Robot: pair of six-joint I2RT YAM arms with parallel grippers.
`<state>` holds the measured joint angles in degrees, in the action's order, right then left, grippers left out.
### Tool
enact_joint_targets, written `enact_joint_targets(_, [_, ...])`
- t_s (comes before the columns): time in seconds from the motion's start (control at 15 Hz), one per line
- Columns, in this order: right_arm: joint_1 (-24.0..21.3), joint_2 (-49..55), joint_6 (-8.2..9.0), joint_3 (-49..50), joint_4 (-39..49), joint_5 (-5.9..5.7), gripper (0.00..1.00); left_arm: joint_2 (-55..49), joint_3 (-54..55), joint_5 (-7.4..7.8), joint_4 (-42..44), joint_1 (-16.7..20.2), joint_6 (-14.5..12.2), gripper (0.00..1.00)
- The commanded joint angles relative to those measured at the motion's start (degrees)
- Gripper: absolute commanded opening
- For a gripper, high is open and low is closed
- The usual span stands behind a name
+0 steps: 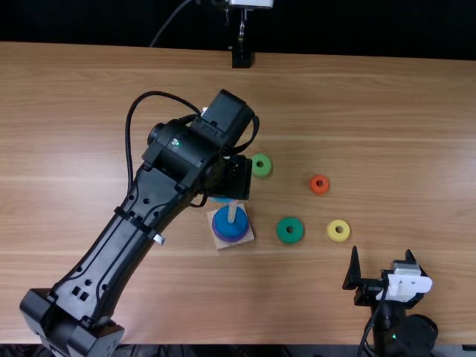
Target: Build the Hanoi tower: stack the rings onto the peg from bottom to top in this color order: purple, dark blue, light blue, dark green, light green, yellow, orange.
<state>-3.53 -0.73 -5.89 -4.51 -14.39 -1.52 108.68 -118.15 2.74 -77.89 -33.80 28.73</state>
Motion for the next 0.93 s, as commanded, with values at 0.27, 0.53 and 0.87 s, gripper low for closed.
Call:
enact_joint_targets(0.27, [-0.4, 0.7, 0.09, 3.6, -3.8, -0.8, 1.0, 1.1, 3.9, -0.53, 2.9, -1.8, 0.0, 0.0])
enact_joint_targets(0.53, [-0.4, 0.7, 0.09, 3.6, -3.8, -0.8, 1.0, 1.0, 4.0, -0.53, 2.7, -1.8, 0.1, 0.0])
enact_joint_targets(0.87, [-0.4, 0.7, 0.09, 3.6, -3.8, -0.8, 1.0, 0.8, 8.5, -0.53, 2.2, -2.9, 0.1, 0.0])
